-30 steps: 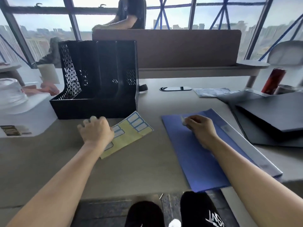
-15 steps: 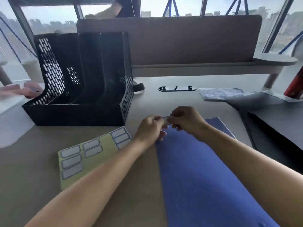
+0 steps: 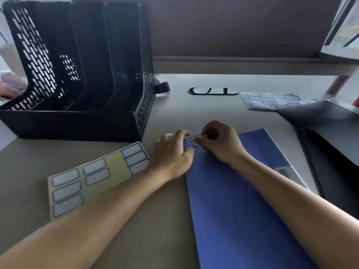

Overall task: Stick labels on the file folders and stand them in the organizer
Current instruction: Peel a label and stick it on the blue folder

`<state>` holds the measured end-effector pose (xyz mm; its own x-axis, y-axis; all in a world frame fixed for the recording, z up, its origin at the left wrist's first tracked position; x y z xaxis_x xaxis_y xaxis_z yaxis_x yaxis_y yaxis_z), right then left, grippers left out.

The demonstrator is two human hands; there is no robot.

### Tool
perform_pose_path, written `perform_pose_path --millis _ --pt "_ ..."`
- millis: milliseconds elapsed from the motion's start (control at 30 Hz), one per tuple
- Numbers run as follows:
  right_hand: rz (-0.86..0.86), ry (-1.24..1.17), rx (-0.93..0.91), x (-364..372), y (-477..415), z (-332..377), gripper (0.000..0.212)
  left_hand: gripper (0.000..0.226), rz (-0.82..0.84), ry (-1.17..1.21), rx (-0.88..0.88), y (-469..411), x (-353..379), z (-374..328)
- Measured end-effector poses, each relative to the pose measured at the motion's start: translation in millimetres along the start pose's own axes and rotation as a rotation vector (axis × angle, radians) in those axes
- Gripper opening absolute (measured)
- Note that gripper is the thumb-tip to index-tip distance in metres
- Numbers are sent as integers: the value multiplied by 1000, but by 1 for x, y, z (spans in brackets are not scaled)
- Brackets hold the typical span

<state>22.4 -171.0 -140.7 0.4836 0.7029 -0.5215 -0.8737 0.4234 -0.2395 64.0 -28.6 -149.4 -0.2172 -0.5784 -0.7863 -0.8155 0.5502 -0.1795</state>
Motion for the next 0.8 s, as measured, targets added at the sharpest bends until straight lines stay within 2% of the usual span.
perform_pose_path --millis 133,267,433,467,667,800 --pt "-15 -17 -3 0 -14 0 24 50 33 227 -125 -13 12 -5" --pt "0 -41 0 1 -18 -4 24 45 -28 272 -169 -27 9 2" --pt "-9 -90 53 1 -22 -14 15 9 -57 228 -120 -48 -5 17" --pt "1 -106 58 2 -22 -14 14 8 -68 248 -125 -49 -8 21" --pt "43 -160 137 6 -21 -17 15 13 -79 242 -84 -46 -15 18" --pt "128 -158 255 8 -25 -18 14 31 -35 20 -18 -34 -14 15"
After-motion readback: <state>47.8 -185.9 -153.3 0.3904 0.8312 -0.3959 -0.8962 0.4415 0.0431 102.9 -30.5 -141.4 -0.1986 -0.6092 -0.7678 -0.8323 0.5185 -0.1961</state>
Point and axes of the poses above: each hand's wrist, its own y-axis away from the middle knuckle, its own x-axis out of the palm, z = x × y, the point moved 10 cm from there along -y, towards the middle knuckle, and after that the axes turned 2 degrees about -z, right-handed, at the moved point
